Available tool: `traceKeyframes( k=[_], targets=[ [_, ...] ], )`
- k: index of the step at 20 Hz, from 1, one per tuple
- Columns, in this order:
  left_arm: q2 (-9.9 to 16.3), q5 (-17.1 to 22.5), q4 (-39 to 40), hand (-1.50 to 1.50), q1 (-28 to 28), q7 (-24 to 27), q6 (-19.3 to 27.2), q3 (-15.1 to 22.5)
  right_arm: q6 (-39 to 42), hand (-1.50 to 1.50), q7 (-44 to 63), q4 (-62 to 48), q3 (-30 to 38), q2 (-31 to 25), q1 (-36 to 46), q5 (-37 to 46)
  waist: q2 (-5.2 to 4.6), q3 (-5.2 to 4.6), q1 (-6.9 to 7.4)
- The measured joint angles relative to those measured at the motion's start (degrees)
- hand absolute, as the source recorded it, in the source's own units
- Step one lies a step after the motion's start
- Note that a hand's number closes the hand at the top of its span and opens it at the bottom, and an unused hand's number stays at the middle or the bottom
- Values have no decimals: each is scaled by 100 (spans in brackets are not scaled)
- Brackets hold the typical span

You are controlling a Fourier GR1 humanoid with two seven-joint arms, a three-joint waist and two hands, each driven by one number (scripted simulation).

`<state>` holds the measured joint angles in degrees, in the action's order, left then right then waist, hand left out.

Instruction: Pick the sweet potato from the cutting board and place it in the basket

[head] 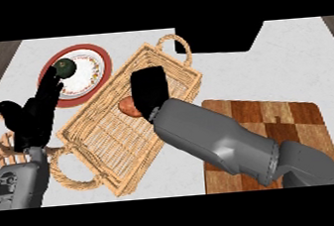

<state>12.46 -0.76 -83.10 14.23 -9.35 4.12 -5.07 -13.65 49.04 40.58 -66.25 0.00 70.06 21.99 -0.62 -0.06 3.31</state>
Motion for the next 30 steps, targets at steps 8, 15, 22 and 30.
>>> traceKeyframes(
  k=[8,15,22,30],
  targets=[
    [-10,5,-84,0,-36,-103,20,-53,218,-150,405,-37,64,-2,-150,-261,16,1,-48],
    [-21,-42,32,0,-35,17,24,-73,-827,-150,279,147,418,-8,-195,-179,17,4,-85],
    [23,-33,44,0,-83,26,41,-165,-1952,-150,253,616,1123,-17,-250,-164,59,8,-216],
    [118,49,-4,0,-223,20,15,-340,-2678,-150,222,1456,2066,-431,-919,-147,98,10,-412]
  ],
)
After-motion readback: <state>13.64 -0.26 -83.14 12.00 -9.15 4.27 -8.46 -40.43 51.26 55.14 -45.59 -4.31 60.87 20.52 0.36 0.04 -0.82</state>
